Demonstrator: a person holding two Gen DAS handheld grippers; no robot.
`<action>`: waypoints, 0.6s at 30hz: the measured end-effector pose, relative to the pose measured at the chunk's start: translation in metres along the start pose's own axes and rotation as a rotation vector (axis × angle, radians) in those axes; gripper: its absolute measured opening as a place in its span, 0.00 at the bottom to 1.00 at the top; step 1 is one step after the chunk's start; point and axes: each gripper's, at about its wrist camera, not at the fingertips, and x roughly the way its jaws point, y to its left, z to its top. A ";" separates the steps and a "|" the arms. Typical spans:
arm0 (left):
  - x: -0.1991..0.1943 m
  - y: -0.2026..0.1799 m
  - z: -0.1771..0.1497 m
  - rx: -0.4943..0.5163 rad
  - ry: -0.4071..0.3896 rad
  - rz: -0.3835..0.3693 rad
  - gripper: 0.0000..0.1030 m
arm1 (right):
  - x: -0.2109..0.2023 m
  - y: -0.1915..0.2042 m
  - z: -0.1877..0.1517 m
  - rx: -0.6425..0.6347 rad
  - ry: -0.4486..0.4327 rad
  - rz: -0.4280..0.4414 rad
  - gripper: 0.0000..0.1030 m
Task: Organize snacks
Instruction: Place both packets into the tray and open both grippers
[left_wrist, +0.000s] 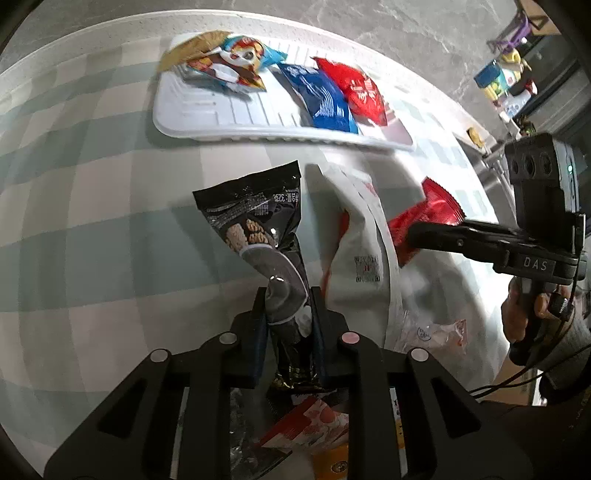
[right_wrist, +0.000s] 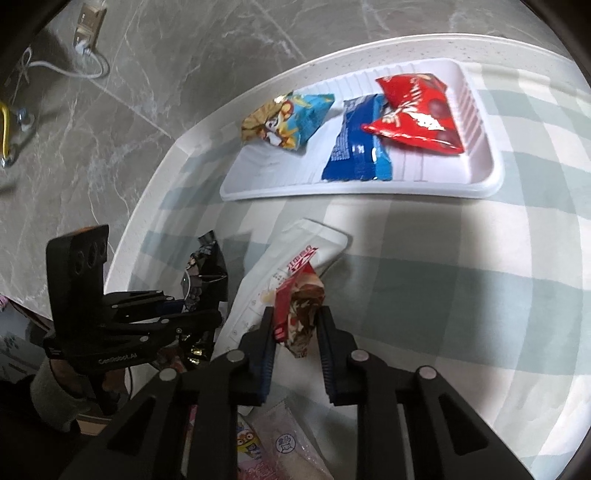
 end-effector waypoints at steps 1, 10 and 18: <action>-0.003 0.002 0.000 -0.003 -0.005 -0.006 0.18 | -0.002 -0.002 0.001 0.013 -0.006 0.007 0.22; -0.019 0.006 0.015 -0.016 -0.050 -0.041 0.18 | -0.023 -0.013 0.007 0.093 -0.050 0.075 0.22; -0.034 0.009 0.031 -0.010 -0.089 -0.070 0.17 | -0.033 -0.014 0.015 0.113 -0.077 0.097 0.22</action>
